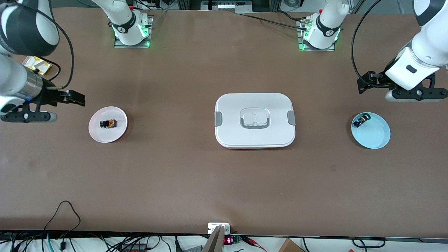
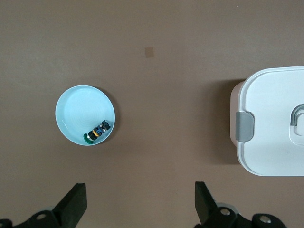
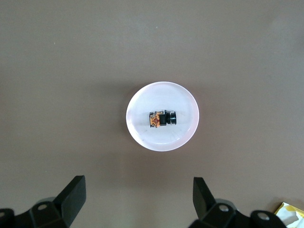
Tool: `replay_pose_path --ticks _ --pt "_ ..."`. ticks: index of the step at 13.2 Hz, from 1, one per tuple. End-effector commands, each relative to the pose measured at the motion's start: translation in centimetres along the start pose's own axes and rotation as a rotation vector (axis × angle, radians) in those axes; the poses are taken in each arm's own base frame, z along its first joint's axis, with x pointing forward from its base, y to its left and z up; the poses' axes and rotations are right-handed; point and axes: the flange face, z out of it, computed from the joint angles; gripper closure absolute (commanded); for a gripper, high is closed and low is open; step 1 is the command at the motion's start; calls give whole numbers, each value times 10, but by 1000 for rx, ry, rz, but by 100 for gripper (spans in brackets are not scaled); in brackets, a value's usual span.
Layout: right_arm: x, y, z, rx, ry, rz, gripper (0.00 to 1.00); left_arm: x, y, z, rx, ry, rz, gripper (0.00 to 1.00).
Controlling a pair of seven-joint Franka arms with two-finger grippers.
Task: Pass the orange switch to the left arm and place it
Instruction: 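Lower the right gripper onto the orange switch on the white plate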
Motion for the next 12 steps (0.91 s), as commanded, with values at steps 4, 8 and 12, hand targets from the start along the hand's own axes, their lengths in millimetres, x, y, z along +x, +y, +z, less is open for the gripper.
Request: replay_pose_path --ticks 4,8,12 --pt "24 -8 62 -7 -18 9 0 1 1 -6 -17 -6 -10 0" --pt "25 7 126 -3 70 22 0 1 1 -5 -17 -7 -10 0" --pt "28 18 160 -40 55 1 0 1 0 -5 -18 -6 -13 0"
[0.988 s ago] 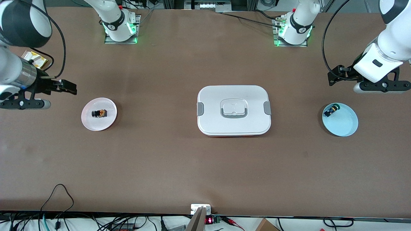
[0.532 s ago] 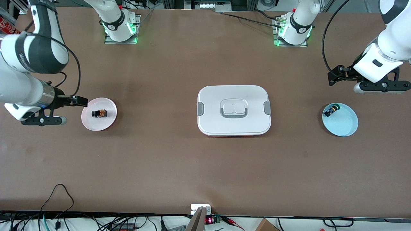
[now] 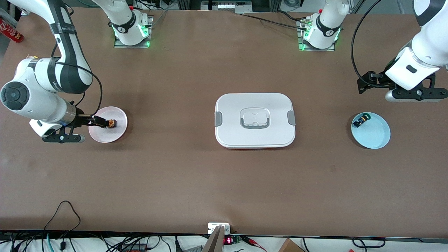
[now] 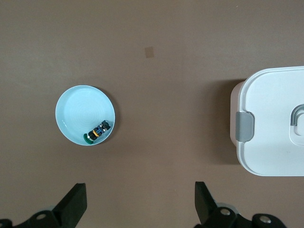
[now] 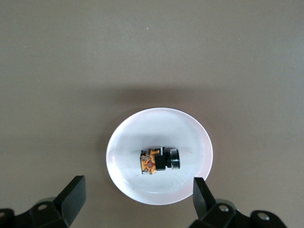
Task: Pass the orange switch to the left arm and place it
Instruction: 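Lower the right gripper onto the orange switch on the white plate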
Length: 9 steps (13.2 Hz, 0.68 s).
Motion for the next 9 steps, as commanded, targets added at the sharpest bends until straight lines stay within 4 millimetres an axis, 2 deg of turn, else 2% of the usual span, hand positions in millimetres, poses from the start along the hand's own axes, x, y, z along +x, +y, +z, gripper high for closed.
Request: replay_pose_path --ticks 1,5,9 --pt "0 1 15 -39 -7 -28 0 1 1 -5 -17 -7 -11 0" --pt "-3 15 69 -31 -9 -10 0 1 1 -5 -17 -7 -11 0" --pt "-10 14 102 -28 -35 -12 0 1 1 -6 -18 -4 -9 0"
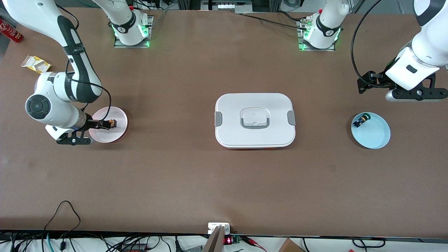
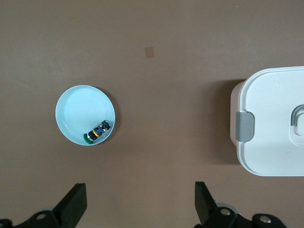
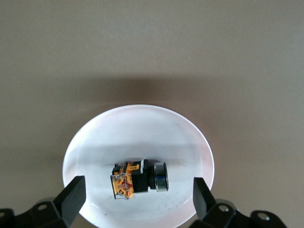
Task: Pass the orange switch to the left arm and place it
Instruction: 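Lower the right gripper onto the orange switch on the white plate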
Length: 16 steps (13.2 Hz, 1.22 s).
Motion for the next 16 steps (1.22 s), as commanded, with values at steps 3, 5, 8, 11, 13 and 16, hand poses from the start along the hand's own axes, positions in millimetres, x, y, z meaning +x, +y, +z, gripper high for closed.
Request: replay_pose_path --ticks 3,5,8,11,13,16 --pt "-7 -5 29 -4 19 -22 0 2 2 -8 -18 0 -9 0" --pt "-9 -6 39 -4 5 -25 0 2 2 -8 -18 -1 -9 0" --pt "-15 -8 51 -3 -21 -48 0 1 2 -9 -18 -1 -10 0" --pt "-15 -9 60 -3 -18 -98 0 1 2 -8 -17 -7 -11 0" --pt "-18 -7 67 -1 -18 -127 0 1 2 -8 -17 -9 -9 0" --pt "-25 -6 78 3 -21 -142 0 1 2 -8 -18 -7 -9 0"
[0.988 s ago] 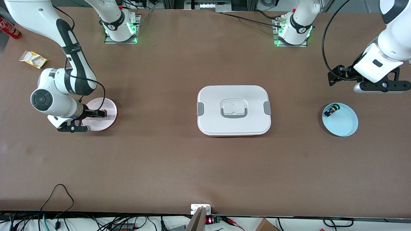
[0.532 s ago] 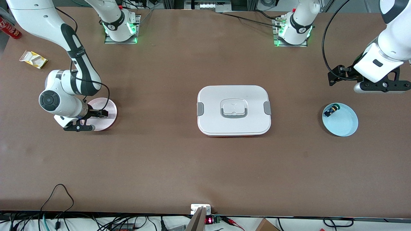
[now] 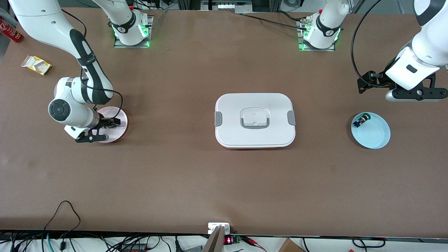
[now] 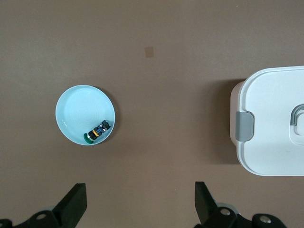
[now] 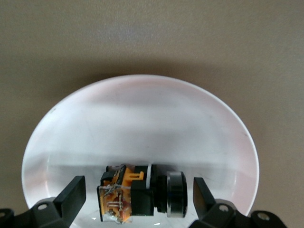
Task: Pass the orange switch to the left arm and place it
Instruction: 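Close the right gripper on the orange switch and lift it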
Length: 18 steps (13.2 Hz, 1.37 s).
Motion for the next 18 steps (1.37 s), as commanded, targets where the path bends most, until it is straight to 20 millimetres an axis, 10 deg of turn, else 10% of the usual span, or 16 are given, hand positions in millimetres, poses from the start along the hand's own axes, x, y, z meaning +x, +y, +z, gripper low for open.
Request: replay_pose_path --ticks 1,5,7,9,18 --pt "-9 0 11 -4 16 -25 0 1 2 -7 -17 -8 -10 0" --pt "-15 8 16 0 1 -24 7 1 2 -7 -17 -8 -10 0" --pt "-13 8 12 -1 7 -110 70 1 2 -8 -18 -6 -10 0" --pt "-10 -2 0 6 21 -130 85 1 2 -7 -17 -8 -10 0" --pt "24 -33 -181 60 92 -292 85 1 3 -8 -18 -6 -10 0"
